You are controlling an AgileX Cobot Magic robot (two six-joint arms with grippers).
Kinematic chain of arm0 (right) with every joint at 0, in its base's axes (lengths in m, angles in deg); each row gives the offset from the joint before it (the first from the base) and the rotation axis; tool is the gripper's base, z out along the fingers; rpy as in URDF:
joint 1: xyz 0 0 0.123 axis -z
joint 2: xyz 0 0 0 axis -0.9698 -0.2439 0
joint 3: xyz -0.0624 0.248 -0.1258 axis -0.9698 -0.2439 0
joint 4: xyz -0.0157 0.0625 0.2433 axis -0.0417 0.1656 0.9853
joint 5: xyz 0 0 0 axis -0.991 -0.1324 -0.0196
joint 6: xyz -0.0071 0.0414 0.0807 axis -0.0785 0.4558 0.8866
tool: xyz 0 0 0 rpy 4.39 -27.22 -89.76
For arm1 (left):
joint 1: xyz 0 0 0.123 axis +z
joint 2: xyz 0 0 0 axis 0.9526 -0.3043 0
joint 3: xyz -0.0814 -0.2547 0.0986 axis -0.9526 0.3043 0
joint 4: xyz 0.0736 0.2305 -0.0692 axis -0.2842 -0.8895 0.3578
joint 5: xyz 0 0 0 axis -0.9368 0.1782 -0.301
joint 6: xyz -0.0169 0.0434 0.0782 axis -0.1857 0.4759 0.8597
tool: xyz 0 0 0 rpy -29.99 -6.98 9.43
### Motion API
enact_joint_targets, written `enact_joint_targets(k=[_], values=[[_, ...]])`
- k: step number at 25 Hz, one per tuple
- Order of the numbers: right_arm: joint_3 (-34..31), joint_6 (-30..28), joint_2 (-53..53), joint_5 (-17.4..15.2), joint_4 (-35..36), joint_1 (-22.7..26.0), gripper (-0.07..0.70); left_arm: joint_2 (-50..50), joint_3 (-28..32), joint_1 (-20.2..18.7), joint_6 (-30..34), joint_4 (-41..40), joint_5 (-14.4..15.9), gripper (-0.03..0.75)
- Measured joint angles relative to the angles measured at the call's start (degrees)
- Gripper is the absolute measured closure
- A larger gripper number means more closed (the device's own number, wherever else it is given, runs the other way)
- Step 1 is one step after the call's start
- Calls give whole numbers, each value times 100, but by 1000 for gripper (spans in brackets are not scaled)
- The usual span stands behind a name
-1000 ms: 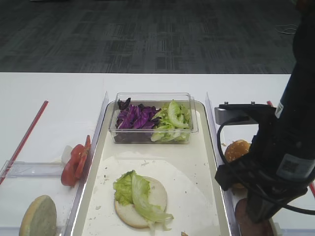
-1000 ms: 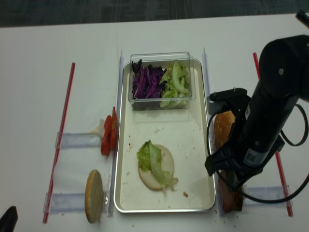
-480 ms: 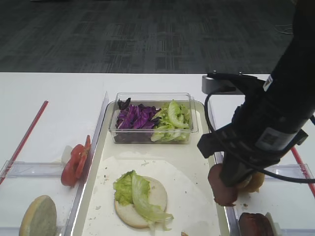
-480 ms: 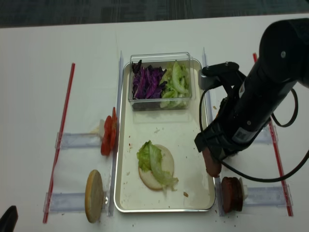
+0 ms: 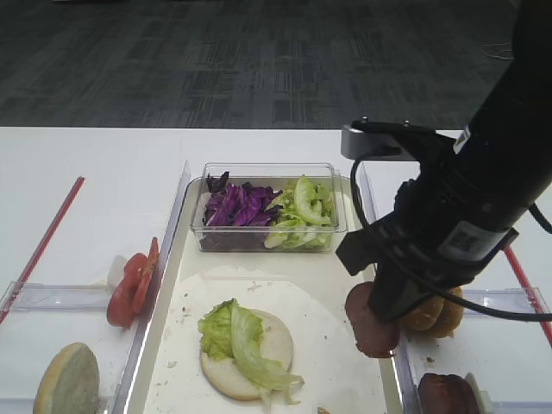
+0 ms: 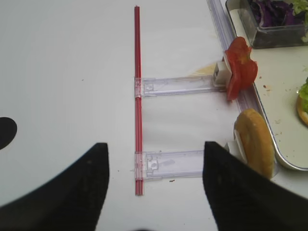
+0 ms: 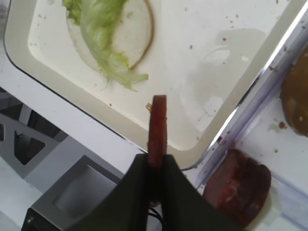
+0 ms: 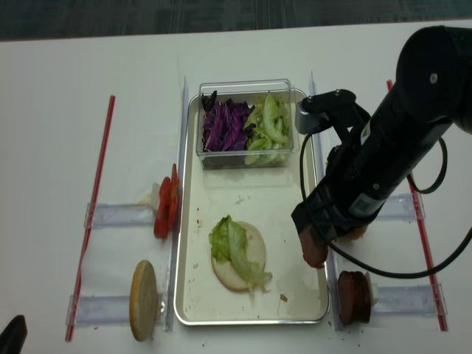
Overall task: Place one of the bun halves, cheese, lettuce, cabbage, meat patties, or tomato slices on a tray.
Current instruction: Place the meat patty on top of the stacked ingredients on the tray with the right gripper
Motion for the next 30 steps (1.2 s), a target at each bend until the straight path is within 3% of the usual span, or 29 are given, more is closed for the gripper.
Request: enact_joint_targets(k=[19,30], values=[[589,-1449,-1175,-17,1513,0,563,0,0,0,0,0,0,285],[631,-2607,-1865,-70,2504,0,563,0,0,0,0,0,0,285]])
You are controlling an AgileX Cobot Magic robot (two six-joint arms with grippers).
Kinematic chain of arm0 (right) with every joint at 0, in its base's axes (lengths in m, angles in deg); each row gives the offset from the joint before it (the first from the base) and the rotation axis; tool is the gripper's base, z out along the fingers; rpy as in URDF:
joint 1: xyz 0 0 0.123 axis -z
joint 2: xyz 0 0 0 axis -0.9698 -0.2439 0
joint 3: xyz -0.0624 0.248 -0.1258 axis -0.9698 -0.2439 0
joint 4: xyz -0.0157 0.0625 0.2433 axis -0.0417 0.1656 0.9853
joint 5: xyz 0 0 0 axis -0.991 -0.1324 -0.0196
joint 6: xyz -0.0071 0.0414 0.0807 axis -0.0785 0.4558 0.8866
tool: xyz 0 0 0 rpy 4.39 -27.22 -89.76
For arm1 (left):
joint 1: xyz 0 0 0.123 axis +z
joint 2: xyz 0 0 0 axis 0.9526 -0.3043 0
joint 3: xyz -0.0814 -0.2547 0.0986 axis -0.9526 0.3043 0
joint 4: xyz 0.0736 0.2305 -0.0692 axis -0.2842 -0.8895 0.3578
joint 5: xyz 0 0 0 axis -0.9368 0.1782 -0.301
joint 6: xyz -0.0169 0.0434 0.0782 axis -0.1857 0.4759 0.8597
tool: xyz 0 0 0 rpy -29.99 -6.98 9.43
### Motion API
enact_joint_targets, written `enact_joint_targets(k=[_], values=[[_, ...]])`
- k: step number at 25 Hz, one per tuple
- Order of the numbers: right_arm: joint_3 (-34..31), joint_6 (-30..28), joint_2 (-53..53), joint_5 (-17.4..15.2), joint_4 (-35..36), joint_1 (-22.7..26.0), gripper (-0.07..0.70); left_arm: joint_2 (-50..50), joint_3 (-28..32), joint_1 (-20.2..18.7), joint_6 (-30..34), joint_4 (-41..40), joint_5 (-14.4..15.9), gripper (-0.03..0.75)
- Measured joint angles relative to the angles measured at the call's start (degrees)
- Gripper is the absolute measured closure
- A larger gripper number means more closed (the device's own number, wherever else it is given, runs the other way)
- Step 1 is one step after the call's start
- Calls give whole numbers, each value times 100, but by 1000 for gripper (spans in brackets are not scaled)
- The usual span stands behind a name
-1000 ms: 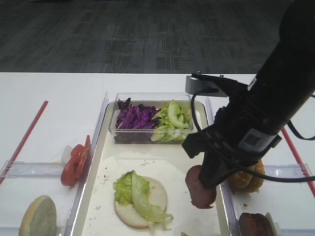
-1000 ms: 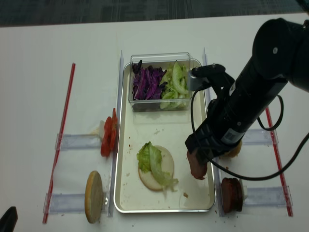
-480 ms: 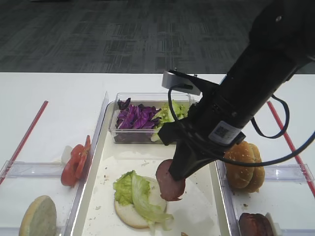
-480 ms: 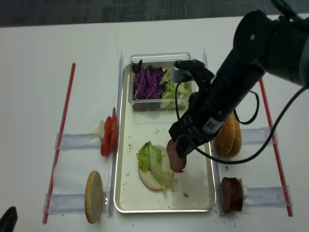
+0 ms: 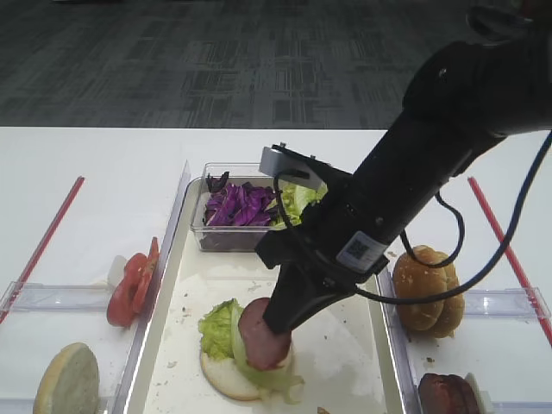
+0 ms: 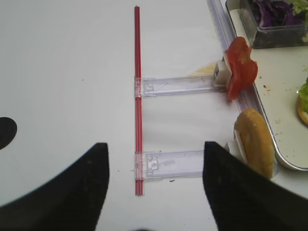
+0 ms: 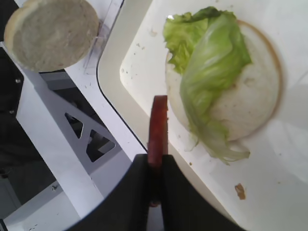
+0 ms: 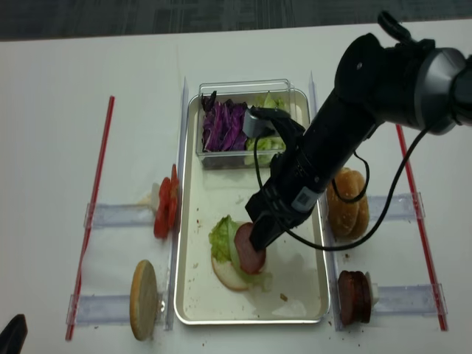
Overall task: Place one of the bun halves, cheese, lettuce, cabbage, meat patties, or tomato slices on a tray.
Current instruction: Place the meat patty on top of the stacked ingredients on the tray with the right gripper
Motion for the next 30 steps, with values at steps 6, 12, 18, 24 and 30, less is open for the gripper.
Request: enact_joint_targets(k=[6,12,18,24,30], values=[[0,-608,-241,-62,611,0,563,0,0,0,0,0,0,285],[135,-779,-580,-115,826,0,563,0,0,0,0,0,0,285],[347,-791,-831,-139,836,0,563,0,0,0,0,0,0,285],[396,-807,-1087,-139,813,0,563,0,0,0,0,0,0,285],[400,-917,-1122,37,802,0,563,0,0,0,0,0,0,285]])
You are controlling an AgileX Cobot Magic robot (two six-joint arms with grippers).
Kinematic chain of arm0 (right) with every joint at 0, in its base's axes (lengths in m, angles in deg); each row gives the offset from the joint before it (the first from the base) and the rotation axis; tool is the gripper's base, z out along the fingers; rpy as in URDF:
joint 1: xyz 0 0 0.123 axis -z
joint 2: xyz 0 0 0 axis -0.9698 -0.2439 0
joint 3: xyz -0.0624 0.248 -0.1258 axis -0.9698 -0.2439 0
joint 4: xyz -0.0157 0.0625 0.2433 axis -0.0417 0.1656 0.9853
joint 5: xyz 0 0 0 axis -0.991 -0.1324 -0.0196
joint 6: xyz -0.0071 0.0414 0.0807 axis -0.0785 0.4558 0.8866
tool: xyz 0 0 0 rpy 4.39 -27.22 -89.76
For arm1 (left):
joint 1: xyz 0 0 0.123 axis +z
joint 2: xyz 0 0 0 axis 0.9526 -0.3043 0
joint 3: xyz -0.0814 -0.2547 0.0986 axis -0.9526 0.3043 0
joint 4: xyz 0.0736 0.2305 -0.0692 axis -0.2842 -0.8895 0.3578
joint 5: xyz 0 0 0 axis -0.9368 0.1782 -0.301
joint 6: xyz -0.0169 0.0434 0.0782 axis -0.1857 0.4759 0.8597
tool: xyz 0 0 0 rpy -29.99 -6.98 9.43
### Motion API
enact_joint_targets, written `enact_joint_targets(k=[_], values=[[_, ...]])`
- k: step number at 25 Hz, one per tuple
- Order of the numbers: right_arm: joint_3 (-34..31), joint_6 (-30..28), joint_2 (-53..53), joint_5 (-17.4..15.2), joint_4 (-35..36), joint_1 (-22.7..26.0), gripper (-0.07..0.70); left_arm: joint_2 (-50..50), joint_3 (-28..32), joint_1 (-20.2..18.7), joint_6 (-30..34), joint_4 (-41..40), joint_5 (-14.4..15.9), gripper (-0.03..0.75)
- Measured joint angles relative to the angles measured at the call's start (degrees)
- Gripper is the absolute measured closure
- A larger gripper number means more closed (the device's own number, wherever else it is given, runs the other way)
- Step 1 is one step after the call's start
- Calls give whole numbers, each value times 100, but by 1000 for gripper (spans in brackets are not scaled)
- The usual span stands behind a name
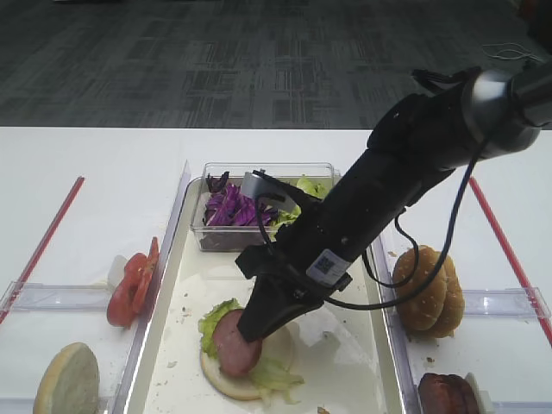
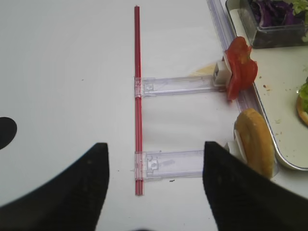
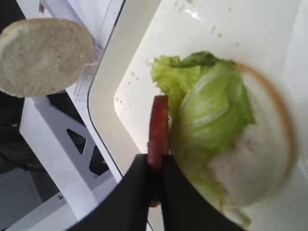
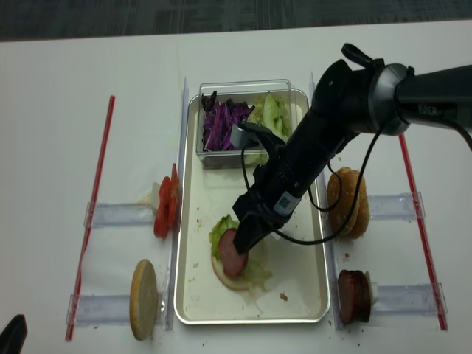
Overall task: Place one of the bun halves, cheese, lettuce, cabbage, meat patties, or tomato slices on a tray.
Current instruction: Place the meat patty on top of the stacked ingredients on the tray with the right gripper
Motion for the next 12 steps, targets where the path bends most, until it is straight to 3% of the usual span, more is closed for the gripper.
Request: enact_joint_targets(k=[12], values=[[0,-13,-32,312,-37,0,563,0,0,0,0,0,0,285]])
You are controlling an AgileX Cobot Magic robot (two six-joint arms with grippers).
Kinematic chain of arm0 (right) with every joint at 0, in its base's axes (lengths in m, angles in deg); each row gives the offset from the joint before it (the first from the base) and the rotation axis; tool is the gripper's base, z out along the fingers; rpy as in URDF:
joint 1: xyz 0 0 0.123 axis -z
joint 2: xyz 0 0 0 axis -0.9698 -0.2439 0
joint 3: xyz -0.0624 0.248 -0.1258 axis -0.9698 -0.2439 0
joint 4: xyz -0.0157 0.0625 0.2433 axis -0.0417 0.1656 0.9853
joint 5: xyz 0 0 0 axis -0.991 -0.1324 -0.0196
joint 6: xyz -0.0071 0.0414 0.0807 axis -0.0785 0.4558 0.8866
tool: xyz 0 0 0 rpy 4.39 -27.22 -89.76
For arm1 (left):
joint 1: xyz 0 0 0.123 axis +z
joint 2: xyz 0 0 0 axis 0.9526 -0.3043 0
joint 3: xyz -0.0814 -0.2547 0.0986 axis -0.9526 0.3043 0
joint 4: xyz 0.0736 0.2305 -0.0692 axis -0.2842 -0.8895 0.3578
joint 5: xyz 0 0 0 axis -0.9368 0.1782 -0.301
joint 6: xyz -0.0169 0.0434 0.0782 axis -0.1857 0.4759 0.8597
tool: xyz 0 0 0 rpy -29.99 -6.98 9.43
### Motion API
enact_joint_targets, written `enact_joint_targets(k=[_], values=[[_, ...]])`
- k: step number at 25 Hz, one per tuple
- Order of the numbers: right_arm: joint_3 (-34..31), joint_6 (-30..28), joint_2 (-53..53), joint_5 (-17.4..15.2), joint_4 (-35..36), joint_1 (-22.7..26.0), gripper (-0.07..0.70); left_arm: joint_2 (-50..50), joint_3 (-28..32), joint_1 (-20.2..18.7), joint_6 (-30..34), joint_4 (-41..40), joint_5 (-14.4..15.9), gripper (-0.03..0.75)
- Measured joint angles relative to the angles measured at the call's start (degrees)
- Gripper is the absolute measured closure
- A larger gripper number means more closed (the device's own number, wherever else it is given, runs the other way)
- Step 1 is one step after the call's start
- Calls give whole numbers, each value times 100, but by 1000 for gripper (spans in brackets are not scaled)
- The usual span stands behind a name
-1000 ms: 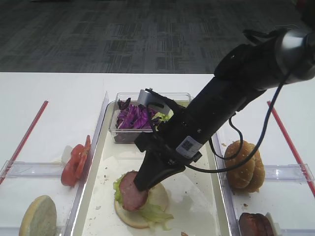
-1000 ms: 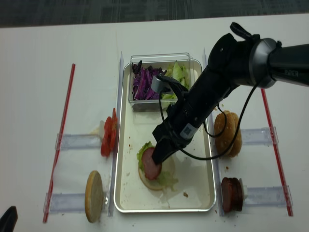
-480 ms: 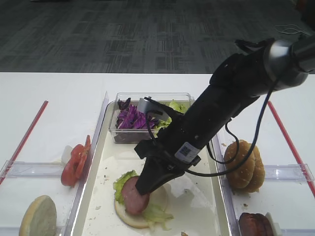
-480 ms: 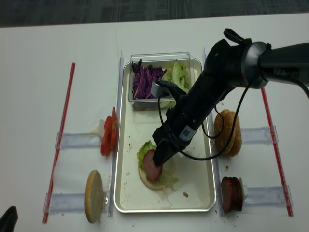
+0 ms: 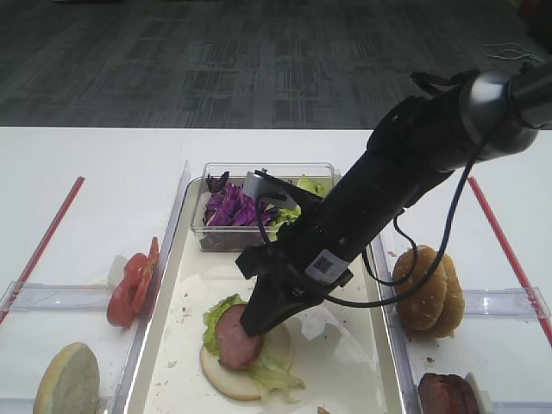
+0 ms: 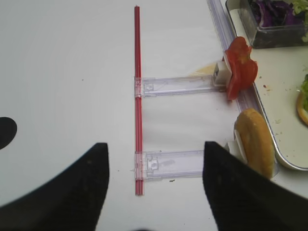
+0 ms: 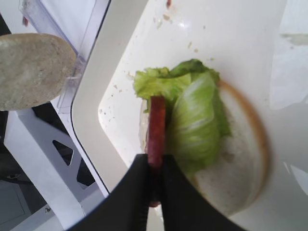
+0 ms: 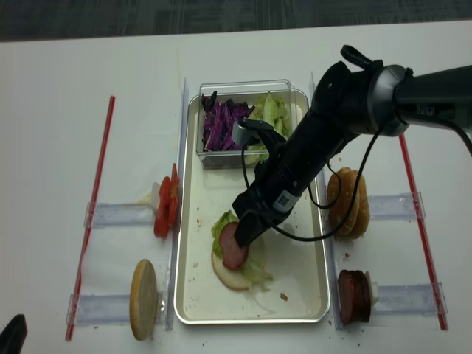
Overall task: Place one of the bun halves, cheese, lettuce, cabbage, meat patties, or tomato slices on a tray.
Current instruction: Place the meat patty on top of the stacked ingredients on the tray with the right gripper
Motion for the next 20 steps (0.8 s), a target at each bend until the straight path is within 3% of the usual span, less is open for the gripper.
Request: enact_joint_targets(k=[14,20], values=[[0,292,0,0,0,0,561,0,0,0,0,0,0,285],[0,415,0,0,-11,0,460,0,0,0,0,0,0,285]])
